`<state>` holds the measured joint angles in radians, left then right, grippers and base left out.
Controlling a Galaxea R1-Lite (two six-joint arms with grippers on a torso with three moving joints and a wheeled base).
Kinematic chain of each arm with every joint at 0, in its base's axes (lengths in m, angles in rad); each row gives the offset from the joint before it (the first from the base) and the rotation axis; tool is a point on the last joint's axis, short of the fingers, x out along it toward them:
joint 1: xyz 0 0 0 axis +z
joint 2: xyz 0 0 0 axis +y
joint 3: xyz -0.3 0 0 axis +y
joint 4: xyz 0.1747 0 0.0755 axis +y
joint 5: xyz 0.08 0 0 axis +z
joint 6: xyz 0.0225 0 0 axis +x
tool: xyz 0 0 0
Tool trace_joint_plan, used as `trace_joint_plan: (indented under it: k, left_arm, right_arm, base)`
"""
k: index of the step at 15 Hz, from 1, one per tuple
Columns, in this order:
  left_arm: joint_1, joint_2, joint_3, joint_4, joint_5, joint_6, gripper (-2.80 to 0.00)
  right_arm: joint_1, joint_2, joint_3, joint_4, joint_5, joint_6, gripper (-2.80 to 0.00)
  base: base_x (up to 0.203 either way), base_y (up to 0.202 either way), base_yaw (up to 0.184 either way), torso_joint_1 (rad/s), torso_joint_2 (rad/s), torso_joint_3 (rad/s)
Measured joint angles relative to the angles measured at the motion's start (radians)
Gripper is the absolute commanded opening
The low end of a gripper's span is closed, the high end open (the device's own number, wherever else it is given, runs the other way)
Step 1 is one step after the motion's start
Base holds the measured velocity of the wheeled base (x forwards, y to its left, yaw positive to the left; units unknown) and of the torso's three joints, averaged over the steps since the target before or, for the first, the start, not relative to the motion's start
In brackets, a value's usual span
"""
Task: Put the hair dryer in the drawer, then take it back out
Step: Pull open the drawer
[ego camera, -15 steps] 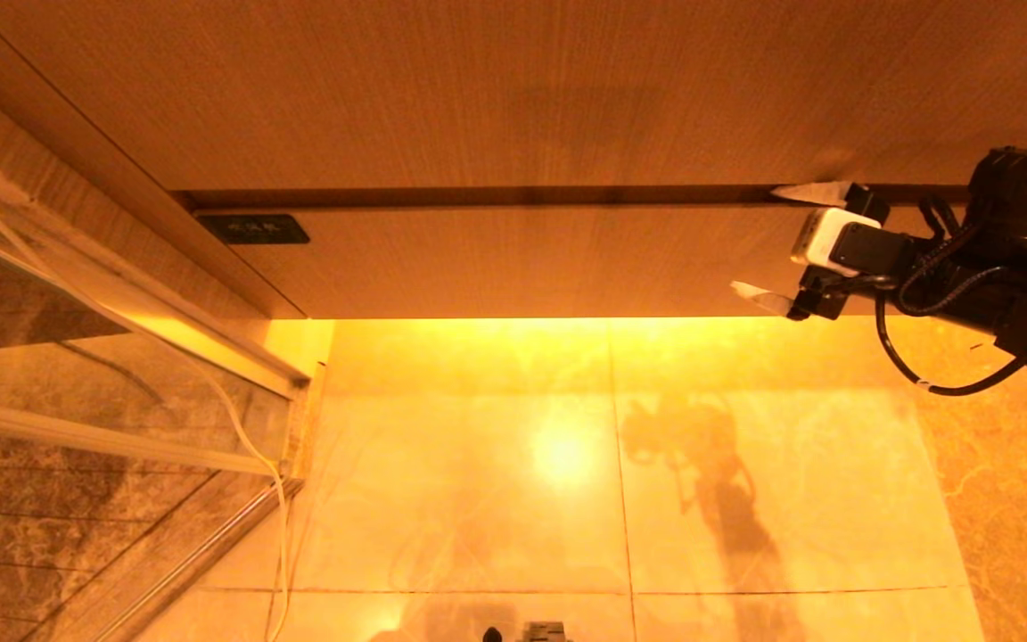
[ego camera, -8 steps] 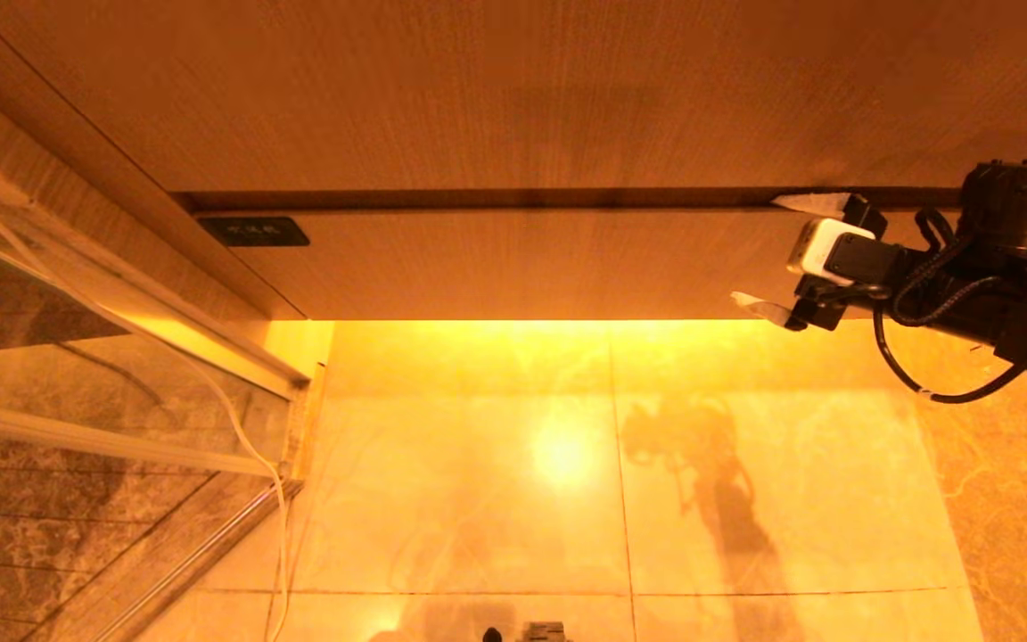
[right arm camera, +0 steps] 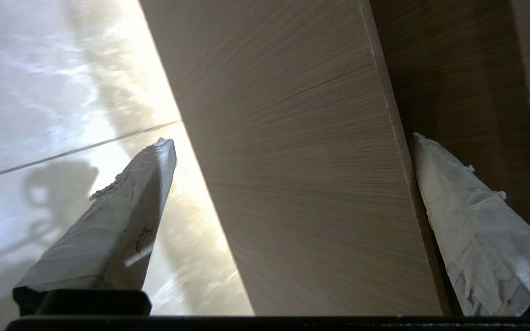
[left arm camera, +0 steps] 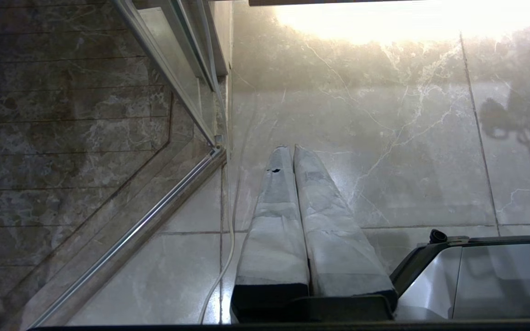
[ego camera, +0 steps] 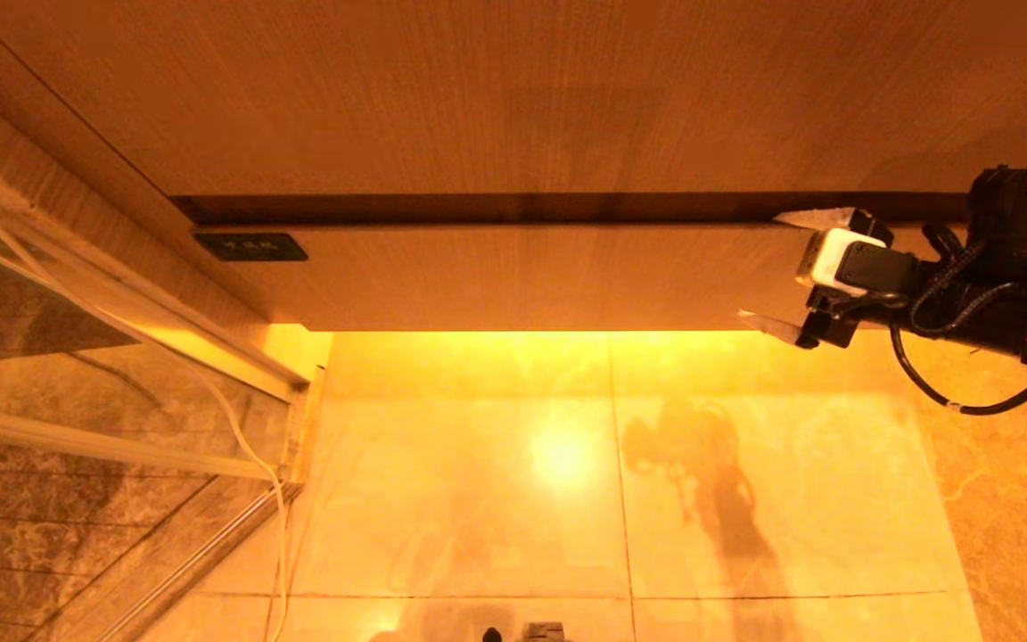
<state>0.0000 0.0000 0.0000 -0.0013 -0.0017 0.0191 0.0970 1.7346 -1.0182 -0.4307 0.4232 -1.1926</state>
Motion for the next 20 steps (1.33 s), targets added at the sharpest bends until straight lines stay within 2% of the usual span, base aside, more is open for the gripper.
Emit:
trace_joint_plan:
  k: [6,8,14,17,20]
  left_arm:
    - [0.000,0.000,0.000,0.001,0.000,0.000,-2.80]
    - [0.000,0.000,0.000,0.001,0.000,0.000,-2.80]
    - [-0.001,0.000,0.000,0.000,0.000,0.000,-2.80]
    - [0.000,0.000,0.000,0.000,0.000,0.000,-2.80]
    - [0.000,0.000,0.000,0.000,0.000,0.000,-2.80]
  right_arm:
    - [-0.007,-0.060,0.047,0.091,-0.008,0.008,0.00]
    - [-0.014,-0.092,0.052,0.175,-0.035,0.008,0.00]
    - [-0.041,-0.303,0.056,0.583,-0.082,-0.001,0.00]
    - [-0.043,-0.466,0.062,0.790,-0.163,-0.004,0.00]
    - [-0.048,-0.674,0.063,1.001,-0.291,0.002,0.00]
  base:
    - [0.000,0.000,0.000,0.000,0.00,0.000]
    - [0.000,0.000,0.000,0.000,0.00,0.000]
    - [0.000,0.000,0.000,0.000,0.00,0.000]
    - [0.000,0.000,0.000,0.000,0.00,0.000]
    - [0.000,0.000,0.000,0.000,0.00,0.000]
